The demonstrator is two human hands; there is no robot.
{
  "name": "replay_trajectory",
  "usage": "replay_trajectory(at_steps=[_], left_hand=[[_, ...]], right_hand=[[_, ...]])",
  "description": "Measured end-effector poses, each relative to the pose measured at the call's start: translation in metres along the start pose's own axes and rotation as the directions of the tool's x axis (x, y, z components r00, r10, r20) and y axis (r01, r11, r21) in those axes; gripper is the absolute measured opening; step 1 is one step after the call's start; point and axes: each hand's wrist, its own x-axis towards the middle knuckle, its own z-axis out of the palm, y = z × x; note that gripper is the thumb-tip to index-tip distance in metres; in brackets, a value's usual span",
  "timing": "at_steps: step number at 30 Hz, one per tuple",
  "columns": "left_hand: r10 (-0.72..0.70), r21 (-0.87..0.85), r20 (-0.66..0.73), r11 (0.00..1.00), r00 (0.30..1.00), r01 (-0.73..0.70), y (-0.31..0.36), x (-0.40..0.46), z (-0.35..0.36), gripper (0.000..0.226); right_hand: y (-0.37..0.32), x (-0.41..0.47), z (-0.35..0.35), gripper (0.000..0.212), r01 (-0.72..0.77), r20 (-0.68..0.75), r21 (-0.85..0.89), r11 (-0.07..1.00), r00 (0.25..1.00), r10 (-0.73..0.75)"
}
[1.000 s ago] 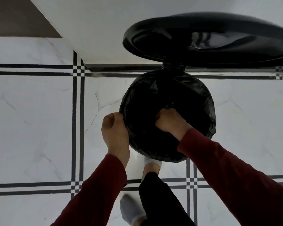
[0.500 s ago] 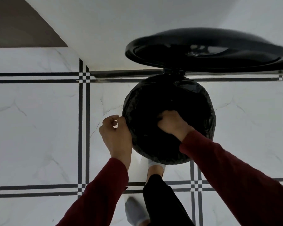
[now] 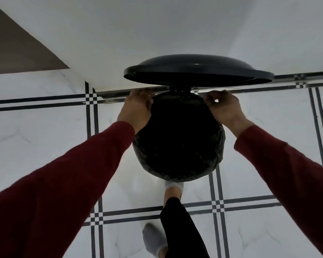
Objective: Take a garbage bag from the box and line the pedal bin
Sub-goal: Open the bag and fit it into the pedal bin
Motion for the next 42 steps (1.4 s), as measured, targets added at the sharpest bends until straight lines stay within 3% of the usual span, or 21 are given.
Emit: replay_trajectory(at_steps=[4, 10, 14, 16, 18, 20, 23, 27, 29, 33, 35, 37, 42], left_hand=[[-0.136, -0.118, -0.004, 0.984, 0.991, 0.135, -0.01, 0.02, -0.005, 0.019], [-0.082, -0.282, 0.118, 0.953, 0.99, 0.113, -0.01, 0.023, -0.015, 0.023], [-0.091, -0.259, 0.09, 0.959, 0.992, 0.111, -0.015, 0.029, -0.015, 0.023], [-0.213, -0.33, 0.148, 0.91, 0.966, 0.252, -0.013, 0.04, -0.015, 0.016], [-0.358, -0.417, 0.308, 0.782, 0.882, 0.463, -0.01, 0.048, -0.014, 0.013], [-0.405, -0.409, 0.421, 0.713, 0.811, 0.569, -0.007, 0.051, -0.012, 0.013], [-0.356, -0.485, 0.444, 0.677, 0.822, 0.554, -0.012, 0.05, -0.009, 0.022], [-0.301, -0.358, 0.447, 0.803, 0.842, 0.477, -0.028, 0.04, -0.006, 0.027], [-0.291, -0.409, 0.481, 0.76, 0.827, 0.505, -0.032, 0.032, -0.006, 0.03], [-0.382, -0.586, 0.549, 0.458, 0.744, 0.668, -0.039, 0.007, -0.01, 0.034], [-0.392, -0.605, 0.503, 0.477, 0.77, 0.638, -0.041, -0.005, -0.007, 0.026], [-0.381, -0.612, 0.428, 0.545, 0.82, 0.573, -0.044, -0.016, -0.001, 0.028], [-0.435, -0.727, 0.303, 0.47, 0.848, 0.501, -0.052, -0.026, 0.014, 0.043]], right_hand=[[0.002, 0.021, -0.008, 0.034, -0.051, 0.129, 0.069, 0.996, 0.991, 0.042], [0.002, 0.026, -0.001, 0.027, -0.099, 0.167, 0.314, 0.944, 0.985, 0.048], [0.007, 0.034, 0.009, 0.022, -0.09, 0.172, 0.319, 0.943, 0.984, 0.036], [0.007, 0.037, 0.01, 0.025, -0.089, 0.182, 0.305, 0.948, 0.983, 0.034], [0.005, 0.04, 0.01, 0.032, -0.105, 0.208, 0.283, 0.953, 0.977, 0.046], [0.001, 0.043, 0.009, 0.036, -0.136, 0.251, 0.258, 0.957, 0.966, 0.069], [-0.006, 0.048, 0.01, 0.037, -0.165, 0.289, 0.188, 0.968, 0.951, 0.106], [-0.009, 0.051, 0.011, 0.036, -0.197, 0.308, 0.15, 0.969, 0.94, 0.144], [-0.011, 0.052, 0.011, 0.035, -0.215, 0.324, 0.161, 0.963, 0.933, 0.154], [-0.008, 0.042, 0.01, 0.034, -0.253, 0.314, 0.242, 0.937, 0.934, 0.171], [-0.003, 0.037, 0.01, 0.05, -0.294, 0.238, 0.32, 0.901, 0.945, 0.223], [0.006, 0.031, 0.013, 0.043, -0.306, 0.197, 0.344, 0.888, 0.948, 0.25], [0.014, 0.019, 0.019, 0.036, -0.277, 0.136, 0.287, 0.917, 0.959, 0.247]])
